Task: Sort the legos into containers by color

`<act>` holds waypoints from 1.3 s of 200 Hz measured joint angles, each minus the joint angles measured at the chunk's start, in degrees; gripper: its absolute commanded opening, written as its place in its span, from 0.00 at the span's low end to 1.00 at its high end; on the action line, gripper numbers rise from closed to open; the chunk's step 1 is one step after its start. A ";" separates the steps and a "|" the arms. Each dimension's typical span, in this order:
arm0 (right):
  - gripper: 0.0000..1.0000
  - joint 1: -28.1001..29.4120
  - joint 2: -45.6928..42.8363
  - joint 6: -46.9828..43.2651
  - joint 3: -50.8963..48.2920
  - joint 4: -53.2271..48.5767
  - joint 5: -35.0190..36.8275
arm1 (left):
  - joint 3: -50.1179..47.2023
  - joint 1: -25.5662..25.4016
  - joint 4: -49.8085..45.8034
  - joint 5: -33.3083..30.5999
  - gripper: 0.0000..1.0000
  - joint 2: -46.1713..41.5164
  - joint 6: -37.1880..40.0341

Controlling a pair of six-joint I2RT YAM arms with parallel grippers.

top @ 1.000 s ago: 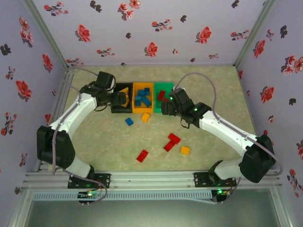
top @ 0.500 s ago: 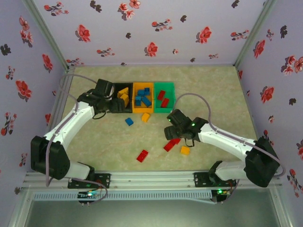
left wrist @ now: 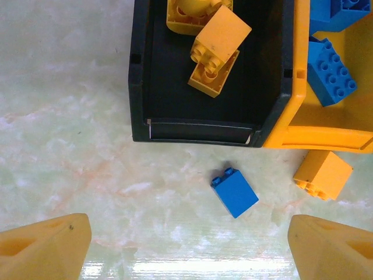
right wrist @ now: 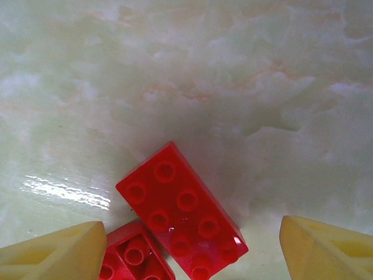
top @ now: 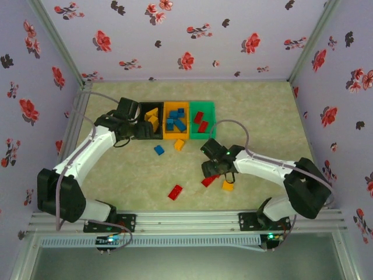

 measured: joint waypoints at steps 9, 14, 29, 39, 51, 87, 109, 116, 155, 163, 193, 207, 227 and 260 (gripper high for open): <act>0.75 0.00 0.85 -0.04 0.09 0.02 0.00 | 0.00 0.00 -0.09 -0.02 0.88 -0.22 0.00; 0.75 0.00 1.25 -0.07 0.15 0.02 0.00 | 0.00 0.00 -0.13 -0.02 0.88 -0.33 0.00; 0.73 0.00 2.45 -0.33 0.52 0.15 0.02 | 0.00 0.00 -0.33 -0.13 0.88 -0.52 0.00; 0.72 -0.02 3.10 -0.42 0.85 0.15 0.17 | 0.00 0.00 -0.46 -0.28 0.88 -0.59 0.00; 0.69 -0.22 3.96 -0.39 1.46 0.09 0.55 | 0.00 0.00 -0.57 -0.42 0.88 -0.61 0.00; 0.61 -2.36 5.20 0.28 2.29 0.11 1.27 | 0.00 0.00 -0.79 -0.42 0.88 -0.87 0.00; 0.58 -3.89 5.22 0.66 2.29 0.04 1.62 | -0.07 0.00 -0.81 -0.44 0.88 -0.96 0.00; 0.57 -4.24 5.22 0.68 2.29 -0.04 1.77 | -0.09 0.00 -0.79 -0.44 0.88 -0.96 0.00; 0.54 -4.92 5.22 0.68 2.29 -0.09 1.73 | -0.20 0.00 -0.81 -0.44 0.88 -0.98 0.00; 0.52 -4.92 5.22 0.68 2.29 -0.09 1.73 | -0.22 0.00 -0.81 -0.42 0.88 -1.01 0.00; 0.47 -5.03 5.62 0.70 2.27 -0.04 1.68 | -0.33 0.00 -0.83 -0.42 0.88 -1.14 0.00; 0.45 -5.03 5.90 0.70 2.27 -0.04 1.51 | -0.37 0.00 -0.81 -0.44 0.88 -1.16 0.00; 0.43 -5.01 6.23 0.72 2.27 -0.02 1.44 | -0.70 0.00 -0.81 -0.44 0.88 -1.36 0.00; 0.37 -5.03 6.80 1.14 2.27 0.02 1.16 | -1.03 0.00 -0.81 -0.44 0.88 -1.46 0.00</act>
